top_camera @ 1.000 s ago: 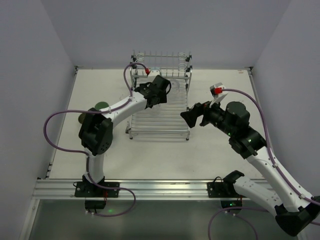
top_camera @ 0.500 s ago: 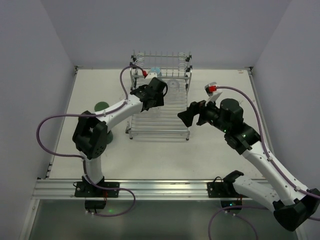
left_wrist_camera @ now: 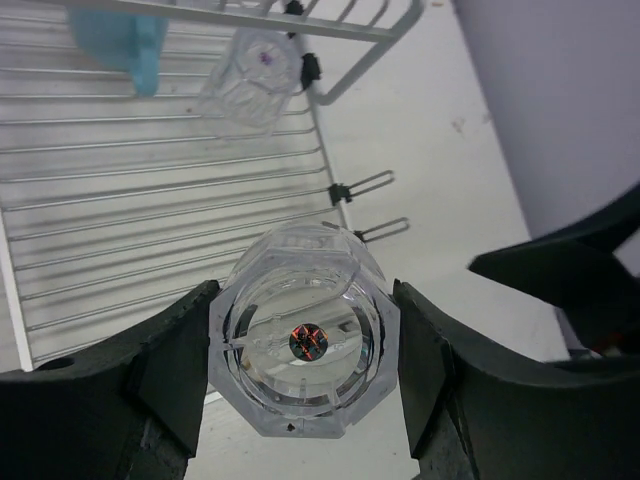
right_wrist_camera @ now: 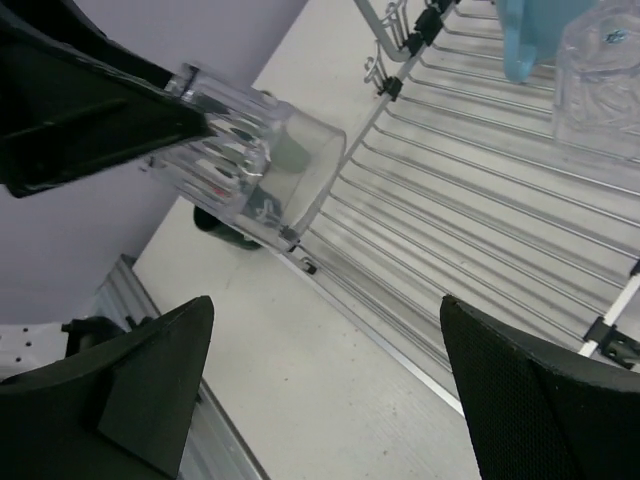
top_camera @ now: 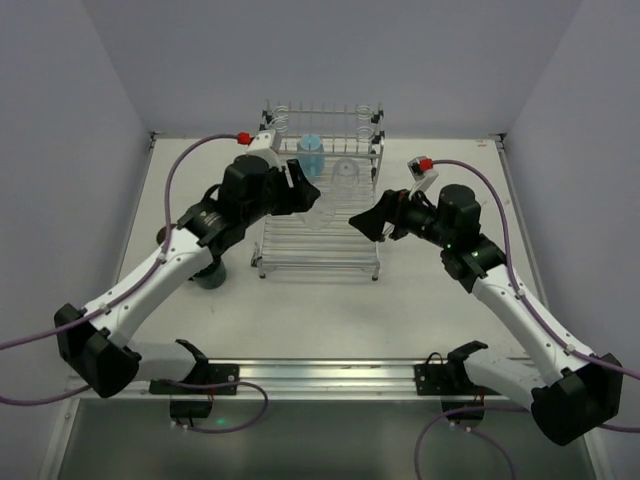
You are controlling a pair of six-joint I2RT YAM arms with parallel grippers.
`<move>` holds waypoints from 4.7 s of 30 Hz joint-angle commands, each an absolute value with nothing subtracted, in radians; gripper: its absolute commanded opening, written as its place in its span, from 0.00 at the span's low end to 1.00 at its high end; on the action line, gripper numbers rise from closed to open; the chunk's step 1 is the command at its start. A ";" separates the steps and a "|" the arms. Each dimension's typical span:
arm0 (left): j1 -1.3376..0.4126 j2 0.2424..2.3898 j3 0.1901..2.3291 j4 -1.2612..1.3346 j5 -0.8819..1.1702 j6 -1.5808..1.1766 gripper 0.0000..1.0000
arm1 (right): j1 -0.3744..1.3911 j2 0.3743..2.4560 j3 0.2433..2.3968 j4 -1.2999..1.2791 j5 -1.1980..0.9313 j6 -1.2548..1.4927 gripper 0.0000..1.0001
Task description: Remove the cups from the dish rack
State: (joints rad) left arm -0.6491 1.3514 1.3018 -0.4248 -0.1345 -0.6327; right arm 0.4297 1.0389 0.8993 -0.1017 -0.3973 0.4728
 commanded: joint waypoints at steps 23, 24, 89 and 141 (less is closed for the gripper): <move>-0.428 1.111 0.746 0.546 0.623 -1.052 0.00 | 0.353 1.117 0.733 0.561 -0.871 0.821 0.80; -0.429 1.114 0.749 0.546 0.626 -1.055 0.00 | 0.351 1.120 0.727 0.566 -0.873 0.821 0.80; -0.431 1.143 0.638 0.718 0.696 -1.131 1.00 | 0.410 1.151 0.670 0.977 -0.844 1.037 0.00; -0.822 1.666 1.226 0.069 -0.456 -0.339 1.00 | 0.199 1.638 1.363 -0.914 0.239 0.359 0.00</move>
